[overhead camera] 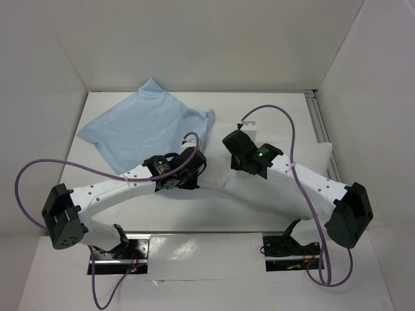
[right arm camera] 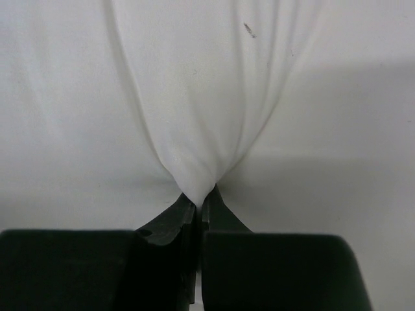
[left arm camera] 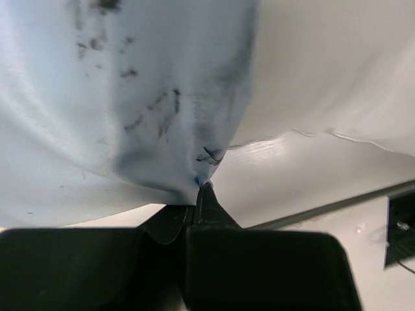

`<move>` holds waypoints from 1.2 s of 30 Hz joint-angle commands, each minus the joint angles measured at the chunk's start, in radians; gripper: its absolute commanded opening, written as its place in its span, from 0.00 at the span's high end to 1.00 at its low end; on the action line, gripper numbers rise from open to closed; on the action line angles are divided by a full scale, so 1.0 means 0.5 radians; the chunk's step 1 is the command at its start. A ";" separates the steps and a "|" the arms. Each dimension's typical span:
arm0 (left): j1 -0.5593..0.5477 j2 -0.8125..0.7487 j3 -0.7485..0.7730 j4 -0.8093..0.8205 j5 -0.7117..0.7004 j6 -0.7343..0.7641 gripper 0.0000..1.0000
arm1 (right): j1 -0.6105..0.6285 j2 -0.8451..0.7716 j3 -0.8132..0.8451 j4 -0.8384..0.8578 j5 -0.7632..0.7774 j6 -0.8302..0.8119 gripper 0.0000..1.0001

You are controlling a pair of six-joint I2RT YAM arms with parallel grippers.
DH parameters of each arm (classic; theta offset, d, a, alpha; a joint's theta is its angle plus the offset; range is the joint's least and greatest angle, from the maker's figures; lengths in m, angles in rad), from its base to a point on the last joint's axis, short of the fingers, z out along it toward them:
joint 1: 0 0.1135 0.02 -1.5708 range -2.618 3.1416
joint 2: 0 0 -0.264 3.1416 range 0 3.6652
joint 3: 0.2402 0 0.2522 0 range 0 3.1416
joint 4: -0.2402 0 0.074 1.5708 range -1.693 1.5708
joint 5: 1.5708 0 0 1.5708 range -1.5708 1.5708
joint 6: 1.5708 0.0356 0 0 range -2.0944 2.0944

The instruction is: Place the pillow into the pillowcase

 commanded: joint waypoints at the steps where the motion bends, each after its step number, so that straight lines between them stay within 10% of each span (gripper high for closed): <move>1: -0.013 0.037 0.234 0.196 0.219 0.115 1.00 | -0.013 0.023 0.064 0.314 -0.140 0.036 1.00; 9: 0.039 0.350 1.369 0.104 0.619 0.567 1.00 | -0.194 0.302 0.907 0.458 -0.202 -0.296 1.00; 19: 0.064 0.016 0.359 0.156 0.727 0.328 0.99 | -0.142 0.088 0.152 0.704 -0.542 0.035 1.00; 22: 0.064 -0.156 0.164 0.157 0.821 0.291 0.38 | -0.081 -0.016 -0.073 0.796 -0.567 0.140 1.00; 25: 0.064 -0.269 0.197 -0.005 0.822 0.291 0.04 | -0.062 -0.041 -0.147 0.827 -0.567 0.158 1.00; 28: 0.064 -0.343 0.366 -0.229 0.632 0.251 0.12 | -0.062 -0.041 -0.111 0.805 -0.567 0.094 1.00; 29: 0.064 -0.368 0.406 -0.273 0.513 0.251 0.35 | -0.062 -0.041 -0.087 0.745 -0.567 0.076 0.97; 33: 0.101 -0.490 0.520 -0.371 0.166 0.159 0.74 | -0.062 -0.041 0.009 0.646 -0.484 -0.068 0.41; 36: 0.296 -0.512 0.544 -0.393 -0.027 0.137 0.55 | -0.062 -0.063 0.085 0.563 -0.405 -0.148 0.18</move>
